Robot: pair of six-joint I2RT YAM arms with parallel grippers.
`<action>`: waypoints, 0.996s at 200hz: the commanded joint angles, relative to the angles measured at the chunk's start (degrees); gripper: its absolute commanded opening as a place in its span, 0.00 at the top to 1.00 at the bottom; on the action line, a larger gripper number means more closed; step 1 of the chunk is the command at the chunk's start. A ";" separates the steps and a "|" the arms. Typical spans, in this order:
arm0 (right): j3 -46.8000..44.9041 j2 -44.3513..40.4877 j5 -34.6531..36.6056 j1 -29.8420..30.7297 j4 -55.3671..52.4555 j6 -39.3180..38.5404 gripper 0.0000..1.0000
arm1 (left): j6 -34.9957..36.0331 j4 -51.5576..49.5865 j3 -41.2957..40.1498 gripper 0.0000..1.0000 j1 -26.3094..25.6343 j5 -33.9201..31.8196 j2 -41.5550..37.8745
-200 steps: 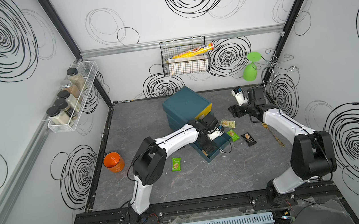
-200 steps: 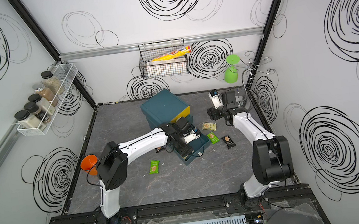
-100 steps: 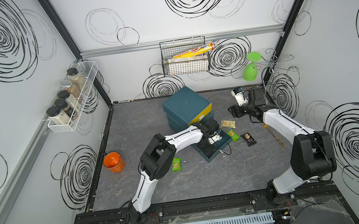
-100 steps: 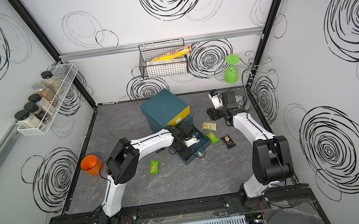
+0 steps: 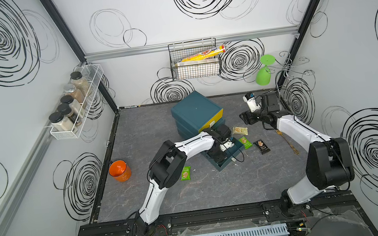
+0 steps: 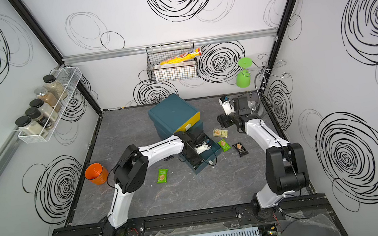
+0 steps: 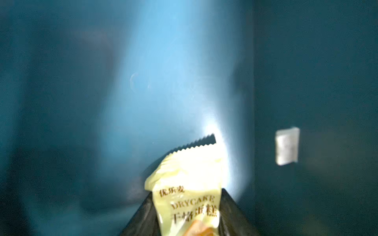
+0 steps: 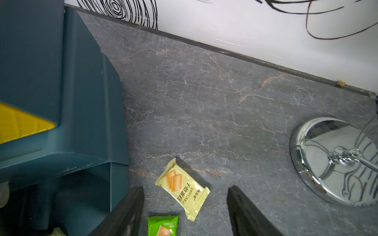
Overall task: Take the cookies out of the drawer
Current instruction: Pick up the cookie from the drawer.
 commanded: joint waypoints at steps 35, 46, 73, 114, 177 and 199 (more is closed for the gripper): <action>-0.68 -1.86 -1.47 -0.09 1.67 -0.04 0.31 | -0.31 1.26 -0.49 0.63 0.37 -0.14 -1.49; -0.59 -1.89 -1.25 -0.11 1.50 -0.05 0.31 | -0.49 1.91 -0.49 0.64 0.37 0.61 -2.80; -0.58 -2.20 -1.45 -0.09 1.67 0.57 0.31 | -1.07 2.92 1.32 0.66 0.35 2.03 -6.26; -0.69 -2.88 -2.04 -0.09 2.20 1.87 0.30 | -1.81 2.53 4.96 0.67 0.20 3.63 -11.34; -0.64 -3.19 -1.46 -0.10 1.89 3.17 0.30 | -5.06 0.91 4.89 0.70 0.86 0.11 -23.11; -0.72 -3.82 -1.79 -0.11 1.96 3.28 0.30 | -7.25 0.11 0.18 0.69 3.95 -3.43 -30.09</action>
